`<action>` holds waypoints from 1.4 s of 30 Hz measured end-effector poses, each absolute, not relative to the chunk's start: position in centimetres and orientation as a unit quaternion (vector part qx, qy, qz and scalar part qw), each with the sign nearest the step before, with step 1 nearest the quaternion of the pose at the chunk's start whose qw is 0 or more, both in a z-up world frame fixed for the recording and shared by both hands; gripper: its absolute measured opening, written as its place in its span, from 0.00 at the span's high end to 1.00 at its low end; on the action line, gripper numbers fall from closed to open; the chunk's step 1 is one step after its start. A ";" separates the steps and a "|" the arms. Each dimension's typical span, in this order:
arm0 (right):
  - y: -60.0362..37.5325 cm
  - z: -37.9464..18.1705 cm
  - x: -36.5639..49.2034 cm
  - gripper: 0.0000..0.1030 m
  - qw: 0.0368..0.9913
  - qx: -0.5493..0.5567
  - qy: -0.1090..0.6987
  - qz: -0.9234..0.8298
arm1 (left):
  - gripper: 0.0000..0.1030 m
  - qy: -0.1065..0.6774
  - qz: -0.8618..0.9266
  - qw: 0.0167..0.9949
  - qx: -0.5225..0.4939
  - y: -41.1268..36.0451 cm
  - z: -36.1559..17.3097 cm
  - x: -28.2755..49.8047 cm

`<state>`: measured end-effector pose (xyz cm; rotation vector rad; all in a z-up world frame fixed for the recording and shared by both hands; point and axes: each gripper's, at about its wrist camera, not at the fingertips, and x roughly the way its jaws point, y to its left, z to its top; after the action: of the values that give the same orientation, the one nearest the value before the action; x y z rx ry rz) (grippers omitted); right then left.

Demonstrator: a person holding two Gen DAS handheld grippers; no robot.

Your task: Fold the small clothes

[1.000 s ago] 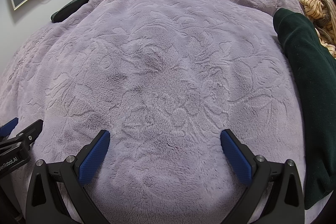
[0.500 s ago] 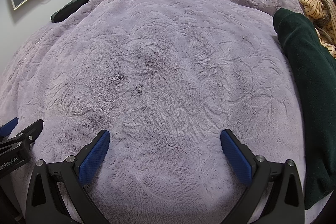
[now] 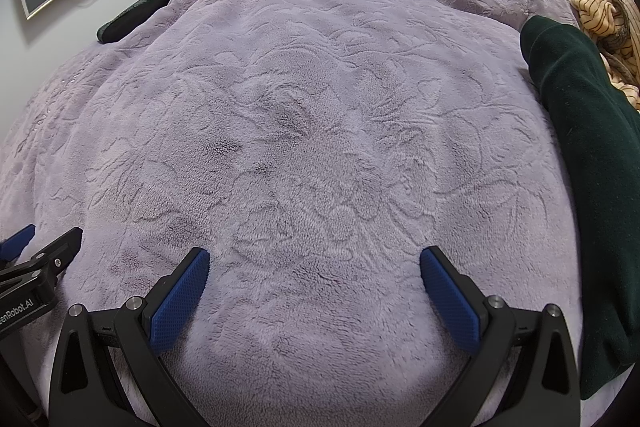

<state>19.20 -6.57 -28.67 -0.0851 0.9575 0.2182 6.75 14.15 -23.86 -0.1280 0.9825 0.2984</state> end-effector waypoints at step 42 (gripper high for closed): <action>-6.6 -28.7 19.2 0.00 0.881 -0.041 0.459 0.105 | 0.00 0.470 0.142 0.869 -0.064 13.6 -23.9 6.7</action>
<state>19.20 -6.58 -28.68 -0.0857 0.9572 0.2180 6.66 13.65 -23.91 -0.1345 0.9830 0.2975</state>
